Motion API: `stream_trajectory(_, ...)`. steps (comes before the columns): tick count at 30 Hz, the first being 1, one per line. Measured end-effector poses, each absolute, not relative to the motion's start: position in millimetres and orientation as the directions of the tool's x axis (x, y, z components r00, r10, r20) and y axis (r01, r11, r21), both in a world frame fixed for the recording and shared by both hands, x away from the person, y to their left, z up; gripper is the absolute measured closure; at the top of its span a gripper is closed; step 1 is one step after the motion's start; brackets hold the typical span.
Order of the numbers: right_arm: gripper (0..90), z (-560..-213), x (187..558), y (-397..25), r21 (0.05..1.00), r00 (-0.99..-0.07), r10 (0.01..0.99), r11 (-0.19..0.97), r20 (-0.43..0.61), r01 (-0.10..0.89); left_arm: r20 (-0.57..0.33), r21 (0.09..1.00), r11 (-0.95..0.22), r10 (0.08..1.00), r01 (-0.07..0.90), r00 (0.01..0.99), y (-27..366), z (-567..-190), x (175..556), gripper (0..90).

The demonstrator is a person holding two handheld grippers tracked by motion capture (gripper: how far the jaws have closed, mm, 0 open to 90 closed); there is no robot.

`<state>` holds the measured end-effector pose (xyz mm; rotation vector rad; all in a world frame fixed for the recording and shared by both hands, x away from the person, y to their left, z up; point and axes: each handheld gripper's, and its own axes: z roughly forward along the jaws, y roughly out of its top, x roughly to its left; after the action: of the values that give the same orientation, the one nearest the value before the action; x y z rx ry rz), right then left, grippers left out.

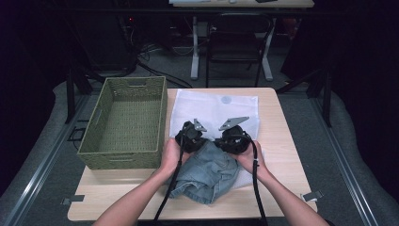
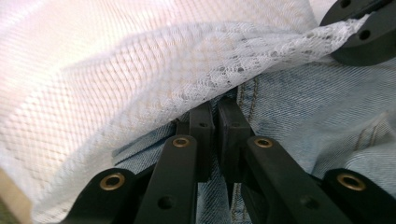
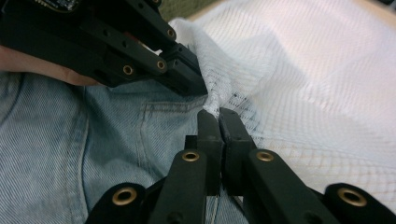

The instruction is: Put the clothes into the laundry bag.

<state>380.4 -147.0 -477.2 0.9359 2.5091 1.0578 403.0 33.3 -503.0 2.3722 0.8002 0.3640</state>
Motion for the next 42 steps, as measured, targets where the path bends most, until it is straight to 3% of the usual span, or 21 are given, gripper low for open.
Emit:
stream_trajectory(2,88.7,-479.3,381.1,-147.5,0.707,-0.756,0.654,0.530,0.010,0.468,0.043,0.614,-0.641,0.610,0.461,0.791,34.9,-502.4,401.1,79.0)
stream_trajectory(6,88.5,-479.7,382.4,-151.1,0.704,-0.754,0.656,0.528,0.016,0.475,0.011,0.611,-0.643,0.591,0.462,0.807,40.1,-486.8,387.9,48.9)
stream_trajectory(10,88.5,-479.3,383.0,-152.9,0.706,-0.754,0.657,0.526,0.017,0.474,-0.005,0.627,-0.649,0.549,0.430,0.836,39.0,-471.7,359.5,29.4)
stream_trajectory(14,88.5,-479.8,383.0,-151.7,0.703,-0.753,0.657,0.527,0.018,0.477,0.005,0.588,-0.705,0.493,0.396,0.870,25.3,-484.9,335.0,17.7)
stream_trajectory(17,88.5,-480.2,382.9,-150.8,0.699,-0.753,0.658,0.530,0.019,0.481,0.025,0.543,-0.739,0.490,0.400,0.871,14.5,-506.1,334.2,15.2)
stream_trajectory(21,88.6,-481.3,382.6,-151.6,0.693,-0.755,0.655,0.532,0.027,0.486,0.023,0.483,-0.754,0.519,0.444,0.855,6.9,-534.9,346.4,17.5)
stream_trajectory(23,88.8,-482.3,382.3,-151.8,0.690,-0.759,0.651,0.535,0.031,0.487,0.037,0.463,-0.770,0.511,0.438,0.859,5.6,-540.4,350.7,22.8)
stream_trajectory(26,89.2,-480.2,381.5,-152.8,0.702,-0.763,0.645,0.524,0.043,0.483,0.010,0.462,-0.769,0.502,0.442,0.865,3.8,-546.9,353.9,42.5)
stream_trajectory(29,89.3,-474.3,378.1,-152.5,0.718,-0.773,0.631,0.509,0.064,0.475,0.029,0.500,-0.760,0.494,0.416,0.869,5.5,-545.7,352.9,72.0)
stream_trajectory(30,89.2,-470.5,375.7,-151.5,0.725,-0.779,0.624,0.510,0.059,0.464,0.025,0.520,-0.743,0.507,0.422,0.862,7.5,-544.8,353.1,77.3)
stream_trajectory(38,89.2,-453.0,369.8,-155.5,0.772,-0.773,0.631,0.460,0.064,0.439,-0.022,0.701,-0.521,0.667,0.487,0.745,32.4,-513.3,370.1,81.9)
stream_trajectory(42,89.2,-451.1,370.9,-158.6,0.782,-0.763,0.637,0.420,0.106,0.460,-0.076,0.726,-0.435,0.719,0.532,0.691,34.9,-506.7,381.8,81.9)
